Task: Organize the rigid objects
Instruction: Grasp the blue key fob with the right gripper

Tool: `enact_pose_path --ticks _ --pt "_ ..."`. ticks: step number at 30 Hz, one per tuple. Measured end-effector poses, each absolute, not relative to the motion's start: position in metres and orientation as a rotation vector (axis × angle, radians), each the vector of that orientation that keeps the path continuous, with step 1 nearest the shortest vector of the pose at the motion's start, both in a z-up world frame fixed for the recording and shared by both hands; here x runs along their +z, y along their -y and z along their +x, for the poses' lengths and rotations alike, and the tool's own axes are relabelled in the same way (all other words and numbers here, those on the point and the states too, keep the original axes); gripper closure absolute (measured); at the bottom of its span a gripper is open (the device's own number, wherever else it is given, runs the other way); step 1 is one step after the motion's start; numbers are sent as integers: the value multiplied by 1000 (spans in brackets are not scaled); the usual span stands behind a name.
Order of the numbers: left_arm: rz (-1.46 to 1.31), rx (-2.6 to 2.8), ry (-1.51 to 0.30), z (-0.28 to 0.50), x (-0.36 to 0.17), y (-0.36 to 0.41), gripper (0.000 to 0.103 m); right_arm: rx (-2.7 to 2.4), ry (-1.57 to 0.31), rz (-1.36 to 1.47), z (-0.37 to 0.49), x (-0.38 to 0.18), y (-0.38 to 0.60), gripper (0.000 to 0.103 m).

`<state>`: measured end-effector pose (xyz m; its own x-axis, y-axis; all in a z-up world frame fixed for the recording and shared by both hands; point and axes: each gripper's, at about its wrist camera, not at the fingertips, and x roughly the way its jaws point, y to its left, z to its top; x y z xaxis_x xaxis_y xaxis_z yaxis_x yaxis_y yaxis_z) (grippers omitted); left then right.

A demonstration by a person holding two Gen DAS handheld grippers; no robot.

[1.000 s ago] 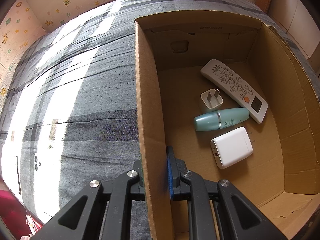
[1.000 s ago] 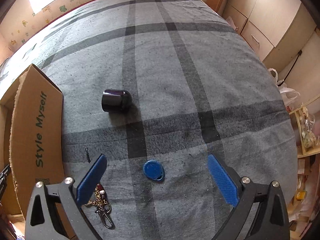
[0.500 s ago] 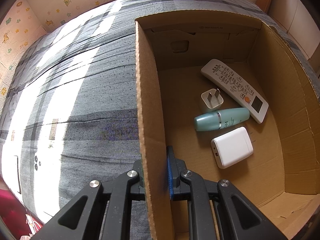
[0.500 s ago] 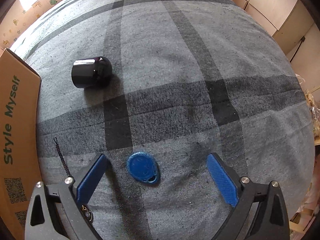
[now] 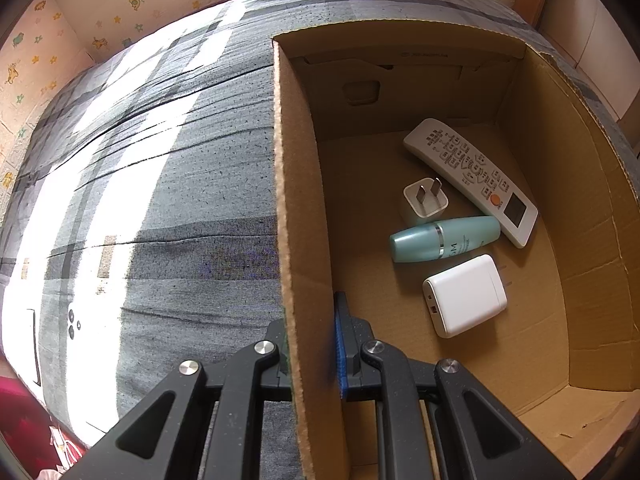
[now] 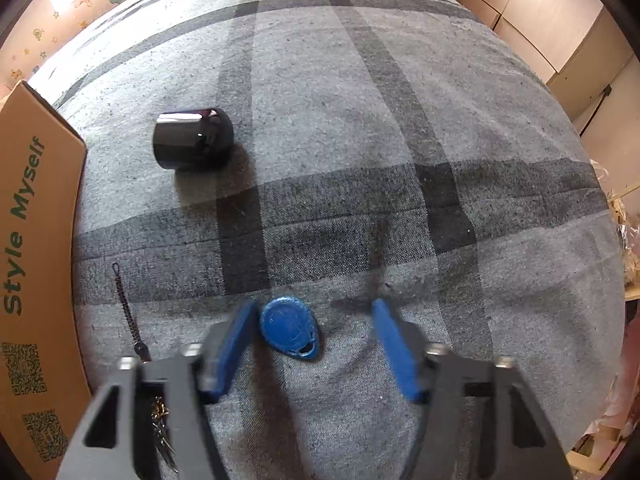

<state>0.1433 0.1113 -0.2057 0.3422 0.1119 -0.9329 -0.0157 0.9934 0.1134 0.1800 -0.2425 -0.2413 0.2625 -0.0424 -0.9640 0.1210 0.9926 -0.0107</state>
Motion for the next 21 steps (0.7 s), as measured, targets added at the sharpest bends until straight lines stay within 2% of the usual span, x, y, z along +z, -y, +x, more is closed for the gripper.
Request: enact_pose_path --ticks 1,2,21 --pt "87 83 -1219 143 -206 -112 89 -107 -1295 64 179 -238 240 73" --pt "86 82 -1219 143 -206 -113 89 -106 -1289 59 178 -236 239 75" --pt "87 80 -1218 144 -206 -113 89 -81 -1273 52 169 -190 231 75"
